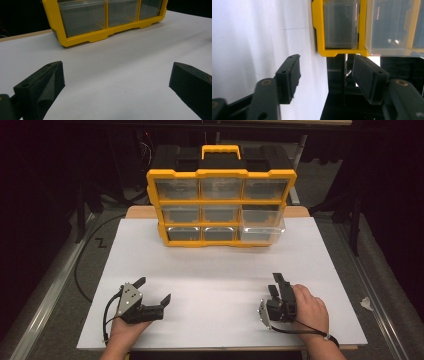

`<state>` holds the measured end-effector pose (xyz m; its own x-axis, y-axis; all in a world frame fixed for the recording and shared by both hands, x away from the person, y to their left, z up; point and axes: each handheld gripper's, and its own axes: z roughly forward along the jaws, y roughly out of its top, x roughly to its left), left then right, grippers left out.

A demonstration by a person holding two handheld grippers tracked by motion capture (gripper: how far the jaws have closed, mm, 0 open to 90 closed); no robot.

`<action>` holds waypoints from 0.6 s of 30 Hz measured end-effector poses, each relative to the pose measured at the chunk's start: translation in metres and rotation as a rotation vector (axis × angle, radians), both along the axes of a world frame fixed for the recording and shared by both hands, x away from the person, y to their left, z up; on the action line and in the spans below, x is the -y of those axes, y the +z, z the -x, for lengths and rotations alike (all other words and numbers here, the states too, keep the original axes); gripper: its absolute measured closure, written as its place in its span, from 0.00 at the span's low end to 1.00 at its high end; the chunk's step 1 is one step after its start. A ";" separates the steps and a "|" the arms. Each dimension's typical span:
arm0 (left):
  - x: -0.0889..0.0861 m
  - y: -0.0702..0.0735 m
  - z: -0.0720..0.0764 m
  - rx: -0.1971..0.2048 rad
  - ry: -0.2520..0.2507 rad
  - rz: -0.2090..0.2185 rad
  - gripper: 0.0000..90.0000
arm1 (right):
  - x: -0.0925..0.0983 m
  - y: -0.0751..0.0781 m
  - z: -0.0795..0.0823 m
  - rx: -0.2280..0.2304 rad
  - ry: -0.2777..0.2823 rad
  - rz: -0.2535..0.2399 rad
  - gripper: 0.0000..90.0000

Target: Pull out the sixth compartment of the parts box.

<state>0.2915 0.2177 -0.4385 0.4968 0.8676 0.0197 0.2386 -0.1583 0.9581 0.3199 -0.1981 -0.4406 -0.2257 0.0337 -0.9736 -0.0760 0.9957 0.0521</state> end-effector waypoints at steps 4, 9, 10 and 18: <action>0.001 0.000 0.000 0.000 -0.002 -0.003 0.01 | 0.000 0.002 -0.001 -0.016 -0.018 -0.009 0.32; 0.001 0.000 0.000 0.001 -0.003 -0.002 0.01 | -0.001 0.001 -0.002 -0.020 -0.032 -0.017 0.19; 0.000 0.000 0.000 0.001 -0.003 -0.002 0.01 | -0.001 0.001 -0.002 -0.020 -0.033 -0.018 0.17; 0.000 0.000 0.000 0.002 -0.004 -0.001 0.01 | -0.004 0.005 -0.002 0.006 -0.029 -0.023 0.01</action>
<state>0.2912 0.2176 -0.4384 0.5004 0.8655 0.0221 0.2357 -0.1607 0.9584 0.3214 -0.1943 -0.4360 -0.2185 0.0625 -0.9738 -0.0476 0.9961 0.0747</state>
